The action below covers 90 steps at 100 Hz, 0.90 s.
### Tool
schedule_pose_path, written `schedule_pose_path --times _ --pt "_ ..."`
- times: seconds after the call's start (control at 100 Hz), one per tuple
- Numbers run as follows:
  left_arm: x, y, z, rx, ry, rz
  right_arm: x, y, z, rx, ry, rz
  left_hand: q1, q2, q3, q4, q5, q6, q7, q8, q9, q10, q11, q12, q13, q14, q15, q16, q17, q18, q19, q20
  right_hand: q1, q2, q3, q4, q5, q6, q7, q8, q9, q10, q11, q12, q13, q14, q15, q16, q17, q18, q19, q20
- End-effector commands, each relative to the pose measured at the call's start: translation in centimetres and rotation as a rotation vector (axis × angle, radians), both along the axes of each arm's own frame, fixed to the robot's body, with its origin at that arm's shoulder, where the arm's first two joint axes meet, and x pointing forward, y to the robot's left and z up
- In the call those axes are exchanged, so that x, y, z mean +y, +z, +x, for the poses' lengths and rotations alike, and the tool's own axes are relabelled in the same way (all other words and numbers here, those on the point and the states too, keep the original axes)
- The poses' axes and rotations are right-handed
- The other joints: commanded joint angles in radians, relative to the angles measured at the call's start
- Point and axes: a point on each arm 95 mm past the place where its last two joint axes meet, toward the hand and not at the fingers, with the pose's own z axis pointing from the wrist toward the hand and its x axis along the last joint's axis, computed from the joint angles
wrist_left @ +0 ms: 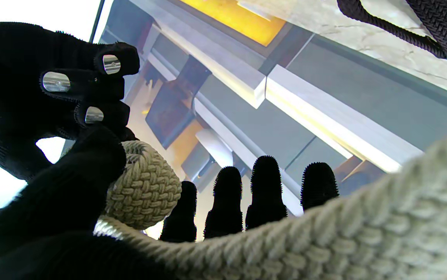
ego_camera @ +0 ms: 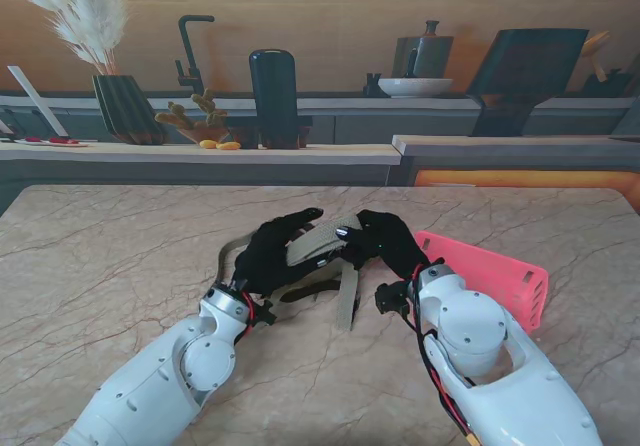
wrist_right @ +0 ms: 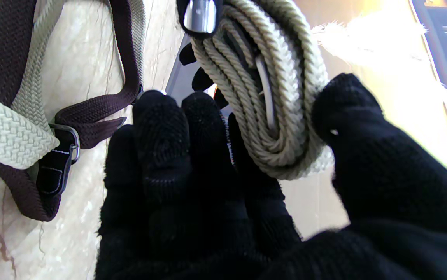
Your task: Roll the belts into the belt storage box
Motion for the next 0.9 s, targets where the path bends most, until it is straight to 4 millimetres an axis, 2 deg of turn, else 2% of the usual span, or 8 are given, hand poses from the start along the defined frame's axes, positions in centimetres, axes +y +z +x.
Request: schedule_pose_path --times 0.0,0.31,0.61,0.71,0.73,0.8,0.83,0.89 --pt "-0.4 -0.1 -0.3 0.003 0.002 -0.027 0.4 0.3 -0.2 0.01 0.008 0.031 0.047 0.066 -0.04 0.015 -0.002 -0.024 0.046 0.022 0.024 -0.031 0.023 0.012 0.015 -0.033 0.019 0.006 0.006 -0.037 0.032 0.016 0.16 0.183 0.117 0.041 0.059 -0.255 0.134 0.055 -0.004 -0.007 0.019 0.008 -0.011 -0.044 0.001 0.014 0.0 -0.039 0.001 0.013" --pt "-0.4 0.0 -0.2 0.001 0.011 -0.038 0.7 -0.2 -0.2 0.147 0.038 0.214 0.003 0.044 -0.071 0.019 -0.013 -0.025 0.045 0.02 -0.007 -0.026 0.018 0.009 -0.012 -0.021 0.027 0.009 -0.001 -0.05 0.036 0.014 0.168 0.2 0.111 0.04 0.043 -0.247 0.136 0.065 -0.029 0.004 0.046 0.027 -0.031 -0.045 0.032 0.038 -0.006 -0.05 -0.002 0.023" --pt "-0.4 -0.2 0.0 0.017 0.018 -0.045 2.3 -1.5 0.5 0.322 0.139 0.357 -0.055 0.04 -0.103 0.01 -0.029 -0.027 0.035 0.017 -0.044 -0.023 0.005 0.003 -0.041 -0.021 0.022 0.006 -0.009 -0.081 0.022 0.006 0.168 0.207 0.103 0.039 0.036 -0.264 0.135 0.082 -0.047 0.022 0.087 0.06 -0.048 -0.043 0.099 0.083 -0.019 -0.052 0.005 0.051" --pt "-0.3 -0.3 0.2 0.027 0.021 -0.049 2.7 -2.0 0.8 0.374 0.177 0.382 -0.091 0.03 -0.115 0.002 -0.033 -0.031 0.033 0.017 -0.055 -0.025 0.0 0.0 -0.047 -0.024 0.019 0.004 -0.01 -0.089 0.015 0.001 0.164 0.212 0.078 0.051 0.046 -0.297 0.126 0.084 -0.094 0.028 0.145 0.11 -0.088 -0.055 0.173 0.144 -0.041 -0.07 0.013 0.079" --pt "-0.4 -0.3 0.2 0.029 0.021 -0.051 2.8 -2.1 0.9 0.381 0.183 0.383 -0.12 0.016 -0.066 -0.008 -0.032 -0.032 0.032 0.019 -0.056 -0.026 0.001 -0.003 -0.047 -0.025 0.018 0.001 -0.009 -0.092 0.013 -0.002 0.162 0.214 0.072 0.053 0.047 -0.304 0.125 0.084 -0.111 0.03 0.161 0.125 -0.101 -0.061 0.19 0.16 -0.049 -0.073 0.015 0.086" --pt "-0.4 -0.3 0.1 0.033 0.015 -0.062 3.0 -2.4 1.2 0.405 0.198 0.384 -0.156 0.01 -0.055 -0.018 -0.034 -0.038 0.031 0.02 -0.06 -0.033 -0.002 -0.006 -0.05 -0.034 0.012 -0.002 -0.009 -0.102 0.007 -0.006 0.162 0.22 0.058 0.061 0.047 -0.312 0.122 0.085 -0.153 0.035 0.197 0.164 -0.133 -0.071 0.228 0.199 -0.066 -0.081 0.02 0.103" --pt "-0.4 -0.3 0.1 0.032 0.013 -0.064 3.1 -2.5 1.3 0.417 0.202 0.387 -0.189 0.0 -0.006 -0.032 -0.035 -0.04 0.033 0.02 -0.06 -0.034 -0.003 -0.009 -0.049 -0.036 0.007 -0.006 -0.007 -0.105 0.002 -0.009 0.161 0.216 0.057 0.062 0.051 -0.31 0.123 0.085 -0.167 0.039 0.202 0.174 -0.145 -0.07 0.236 0.208 -0.074 -0.082 0.021 0.108" --pt "-0.5 -0.3 0.1 0.027 0.009 -0.064 3.3 -2.7 1.6 0.44 0.214 0.398 -0.204 0.001 0.001 -0.036 -0.036 -0.044 0.034 0.021 -0.061 -0.039 -0.004 -0.01 -0.05 -0.041 0.003 -0.008 -0.004 -0.109 0.001 -0.01 0.162 0.218 0.059 0.061 0.051 -0.315 0.121 0.084 -0.203 0.042 0.213 0.196 -0.177 -0.075 0.246 0.227 -0.094 -0.091 0.016 0.116"
